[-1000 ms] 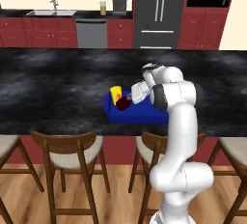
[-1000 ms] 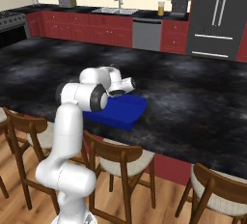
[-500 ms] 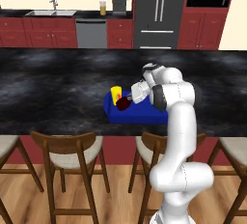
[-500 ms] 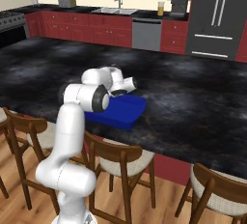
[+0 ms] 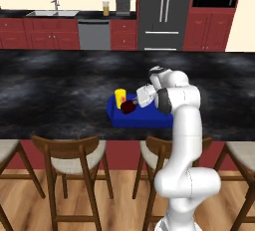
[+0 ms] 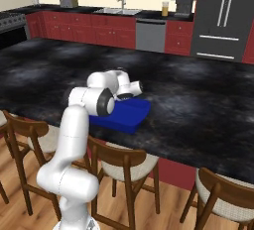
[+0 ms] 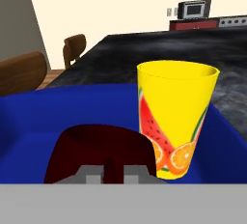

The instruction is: There is a tray on the dining counter. Grab the cup, mug, and pitcher and place them on the tray. The pitcher may be placed next to the tray if it cannot fit the tray.

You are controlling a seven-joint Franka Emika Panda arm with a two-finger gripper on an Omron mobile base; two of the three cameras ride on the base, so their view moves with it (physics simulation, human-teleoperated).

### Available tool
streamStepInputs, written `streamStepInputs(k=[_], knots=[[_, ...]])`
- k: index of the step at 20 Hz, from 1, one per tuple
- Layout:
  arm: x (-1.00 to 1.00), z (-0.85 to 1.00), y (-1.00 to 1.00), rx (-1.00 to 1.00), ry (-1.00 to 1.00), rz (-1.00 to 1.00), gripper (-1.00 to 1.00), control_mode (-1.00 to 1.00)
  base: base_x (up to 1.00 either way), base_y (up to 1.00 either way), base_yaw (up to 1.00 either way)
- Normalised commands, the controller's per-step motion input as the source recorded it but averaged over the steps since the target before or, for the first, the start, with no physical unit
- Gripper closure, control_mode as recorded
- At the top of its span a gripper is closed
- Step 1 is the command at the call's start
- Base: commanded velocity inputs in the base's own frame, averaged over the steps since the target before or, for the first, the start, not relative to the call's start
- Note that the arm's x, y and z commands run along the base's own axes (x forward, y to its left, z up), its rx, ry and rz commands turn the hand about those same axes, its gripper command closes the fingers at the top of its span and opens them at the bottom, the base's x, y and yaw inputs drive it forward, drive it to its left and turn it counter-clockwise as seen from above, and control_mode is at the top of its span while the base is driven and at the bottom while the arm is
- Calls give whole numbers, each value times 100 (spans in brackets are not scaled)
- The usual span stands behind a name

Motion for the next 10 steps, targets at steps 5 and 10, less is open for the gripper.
streamStepInputs(k=[5, 10], knots=[[-14, -79, -14, 0, -1, 0, 100, -100, 0, 0, 0], [-20, -77, -15, 0, -1, 0, 100, -100, 0, 0, 0]])
